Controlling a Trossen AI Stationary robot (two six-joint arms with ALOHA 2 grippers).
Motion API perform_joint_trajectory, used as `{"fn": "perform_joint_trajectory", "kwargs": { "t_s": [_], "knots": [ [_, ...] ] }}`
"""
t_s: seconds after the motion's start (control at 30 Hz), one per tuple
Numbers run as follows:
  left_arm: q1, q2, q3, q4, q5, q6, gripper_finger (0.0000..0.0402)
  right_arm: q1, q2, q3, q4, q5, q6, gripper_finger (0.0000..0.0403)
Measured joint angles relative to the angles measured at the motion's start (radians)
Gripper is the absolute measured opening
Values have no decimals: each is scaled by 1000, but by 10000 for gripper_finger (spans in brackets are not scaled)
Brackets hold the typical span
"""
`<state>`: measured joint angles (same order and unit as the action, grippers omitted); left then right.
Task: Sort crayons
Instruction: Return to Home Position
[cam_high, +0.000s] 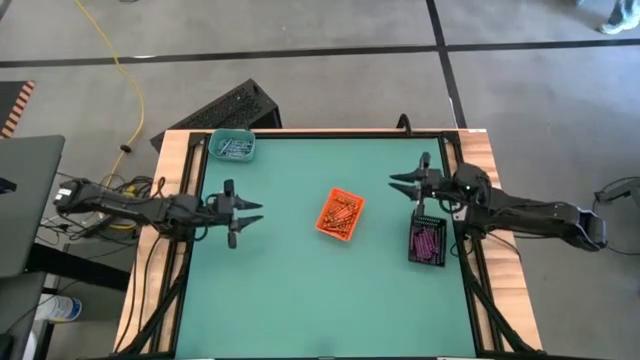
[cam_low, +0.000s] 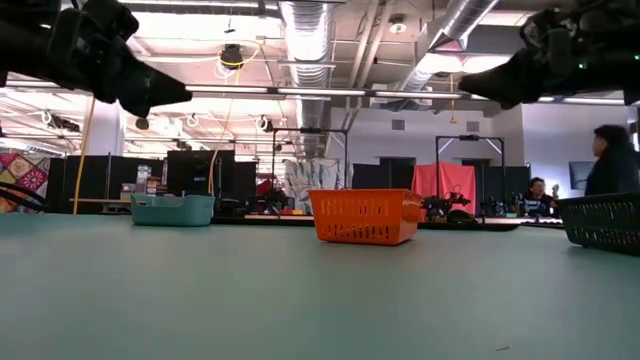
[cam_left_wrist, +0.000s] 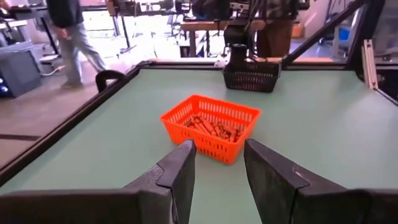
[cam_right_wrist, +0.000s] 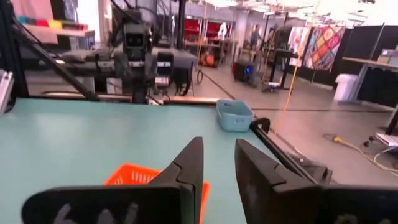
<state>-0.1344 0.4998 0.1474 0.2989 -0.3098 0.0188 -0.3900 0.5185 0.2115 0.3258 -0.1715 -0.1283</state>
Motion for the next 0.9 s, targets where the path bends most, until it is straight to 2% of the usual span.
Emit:
{"fn": "perform_joint_trajectory", "kwargs": {
  "t_s": [0.1, 0.33, 0.6, 0.8, 0.9],
  "knots": [
    [27, -59, 0, -75, 17, 11, 127, -6, -53, -37, 2, -11, 13, 91],
    [68, -242, -1, -369, 13, -38, 127, -26, -182, -76, -130, -16, 32, 91],
    [69, -500, -1, -518, 8, -19, 127, -33, -359, -89, -213, -16, 49, 91],
    [69, -491, -4, -553, 9, -21, 127, -45, -505, -89, -367, -15, 42, 91],
    [68, -498, -7, -579, 12, -30, 127, -58, -517, -87, -389, -16, 42, 91]
  ]
}}
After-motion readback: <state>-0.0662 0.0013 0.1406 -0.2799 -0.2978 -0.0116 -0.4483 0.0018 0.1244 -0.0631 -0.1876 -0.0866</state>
